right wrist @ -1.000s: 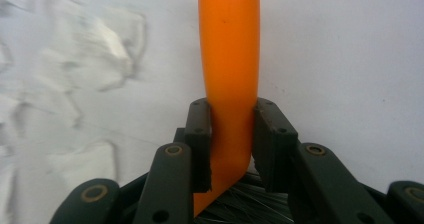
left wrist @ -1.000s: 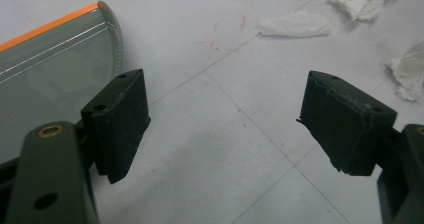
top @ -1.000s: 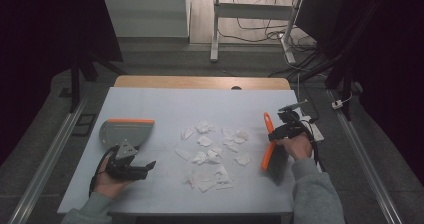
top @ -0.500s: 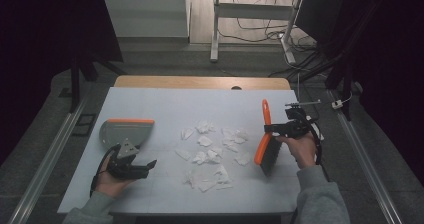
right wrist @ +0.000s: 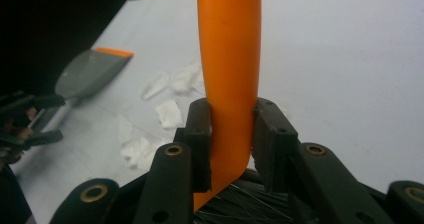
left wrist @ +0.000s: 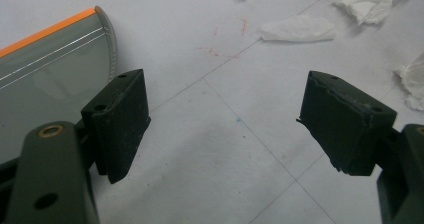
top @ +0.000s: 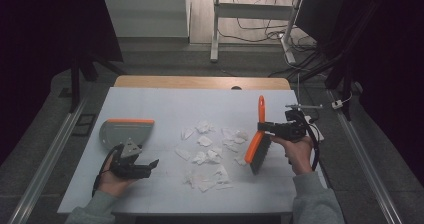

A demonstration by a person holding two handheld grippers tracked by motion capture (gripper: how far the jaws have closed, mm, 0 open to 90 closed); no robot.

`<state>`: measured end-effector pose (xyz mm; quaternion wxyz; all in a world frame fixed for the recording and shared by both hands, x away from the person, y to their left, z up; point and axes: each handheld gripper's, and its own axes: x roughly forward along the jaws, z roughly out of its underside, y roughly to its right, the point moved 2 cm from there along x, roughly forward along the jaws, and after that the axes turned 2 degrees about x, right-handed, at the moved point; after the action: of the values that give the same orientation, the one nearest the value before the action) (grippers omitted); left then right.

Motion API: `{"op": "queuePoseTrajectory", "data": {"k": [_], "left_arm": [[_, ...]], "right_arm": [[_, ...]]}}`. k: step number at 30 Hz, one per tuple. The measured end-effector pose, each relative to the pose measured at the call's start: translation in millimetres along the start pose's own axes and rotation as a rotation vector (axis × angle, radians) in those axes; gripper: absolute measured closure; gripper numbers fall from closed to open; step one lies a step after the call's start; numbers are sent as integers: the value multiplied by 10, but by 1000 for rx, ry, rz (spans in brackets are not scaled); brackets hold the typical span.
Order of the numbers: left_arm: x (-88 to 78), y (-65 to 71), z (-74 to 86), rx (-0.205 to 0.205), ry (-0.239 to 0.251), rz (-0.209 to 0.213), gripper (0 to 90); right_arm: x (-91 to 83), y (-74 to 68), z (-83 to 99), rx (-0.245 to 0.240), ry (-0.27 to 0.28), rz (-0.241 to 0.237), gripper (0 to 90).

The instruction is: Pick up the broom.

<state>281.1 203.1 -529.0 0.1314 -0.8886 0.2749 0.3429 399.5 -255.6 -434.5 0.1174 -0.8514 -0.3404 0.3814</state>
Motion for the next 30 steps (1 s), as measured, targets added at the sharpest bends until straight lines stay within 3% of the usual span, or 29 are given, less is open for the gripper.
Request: {"op": "queuePoseTrajectory", "data": {"k": [8,11,16,17,24,30], "left_arm": [[10,36,-36,5,1,-1,203],[11,51,-52,8,4,0,203],[20,68,-70,13,6,3,203],[21,70,-72,13,5,3,204],[13,83,-96,7,17,5,203],[15,198,-196,23,40,44,203]], "right_arm": [[22,-218,-15,-16,88,-75,706],[48,-259,-6,-25,108,-71,706],[134,-325,43,-21,153,-97,706],[174,-339,60,-13,173,-121,706],[317,-424,112,-31,184,-161,706],[379,-477,134,-38,194,-164,706]]}}
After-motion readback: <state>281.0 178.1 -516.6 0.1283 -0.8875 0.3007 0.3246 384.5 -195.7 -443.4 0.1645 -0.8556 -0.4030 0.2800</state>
